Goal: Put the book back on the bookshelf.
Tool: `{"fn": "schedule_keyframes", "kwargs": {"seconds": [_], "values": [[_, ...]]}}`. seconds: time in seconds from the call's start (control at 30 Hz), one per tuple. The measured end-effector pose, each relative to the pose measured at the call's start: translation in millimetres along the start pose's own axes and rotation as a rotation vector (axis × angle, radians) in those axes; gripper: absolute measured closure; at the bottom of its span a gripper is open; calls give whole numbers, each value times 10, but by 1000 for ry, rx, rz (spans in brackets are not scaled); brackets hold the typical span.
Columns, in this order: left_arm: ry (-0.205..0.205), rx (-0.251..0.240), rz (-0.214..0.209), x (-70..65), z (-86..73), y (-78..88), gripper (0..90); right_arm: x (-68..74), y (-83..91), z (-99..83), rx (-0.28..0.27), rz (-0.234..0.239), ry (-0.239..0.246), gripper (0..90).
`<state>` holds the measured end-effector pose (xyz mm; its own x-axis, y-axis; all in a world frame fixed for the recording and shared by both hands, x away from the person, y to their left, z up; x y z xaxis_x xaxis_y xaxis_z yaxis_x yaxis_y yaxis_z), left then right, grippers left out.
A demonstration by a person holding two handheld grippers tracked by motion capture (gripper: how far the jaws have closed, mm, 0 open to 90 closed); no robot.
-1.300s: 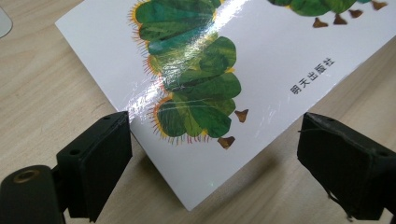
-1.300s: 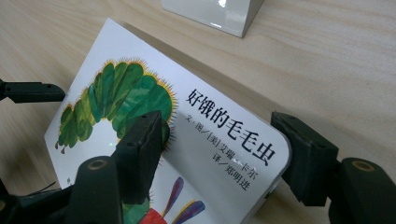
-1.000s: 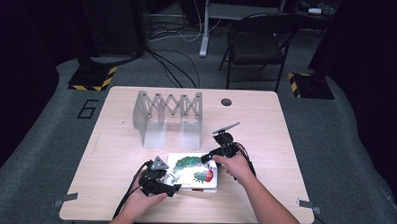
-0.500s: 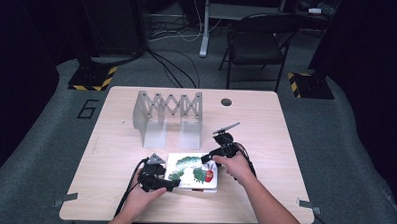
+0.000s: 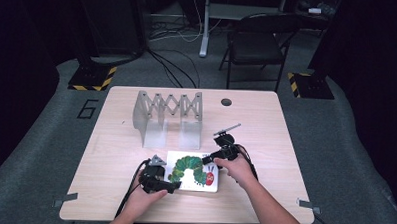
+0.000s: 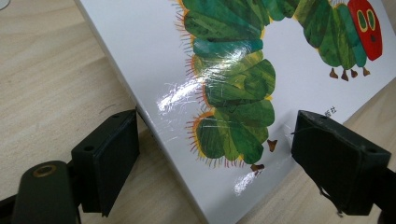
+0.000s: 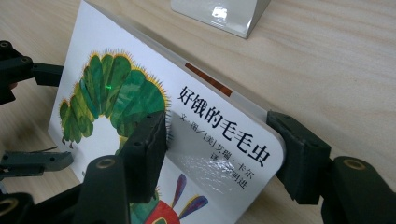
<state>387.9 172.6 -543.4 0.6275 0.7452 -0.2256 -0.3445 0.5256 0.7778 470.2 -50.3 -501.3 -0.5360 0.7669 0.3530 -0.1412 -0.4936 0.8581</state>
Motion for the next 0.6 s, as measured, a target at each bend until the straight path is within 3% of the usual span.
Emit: {"fn": "schedule_keyframes", "kwargs": {"seconds": [0.07, 0.37, 0.6], "values": [[8, -7, -5, -9, 3, -9, 152, 18, 23, -5, -4, -11, 10, 402], [-8, 52, -42, -12, 66, -18, 178, 75, 85, 2, -15, -28, 21, 425], [17, 82, -26, -16, 105, -10, 192, 94, 91, 9, -21, -32, 22, 422]]}}
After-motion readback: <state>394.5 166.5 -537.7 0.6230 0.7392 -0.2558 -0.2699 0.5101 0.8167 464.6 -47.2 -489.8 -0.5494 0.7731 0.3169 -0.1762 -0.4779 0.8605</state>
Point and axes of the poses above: each handheld gripper's, and its own axes: y roughly backward along the jaws, z roughly out of its top, x roughly to its left, the point moved 4 cm from there along -y, roughly forward along the jaws, and after that the axes turned 5 degrees about x, right-handed, at the moved point
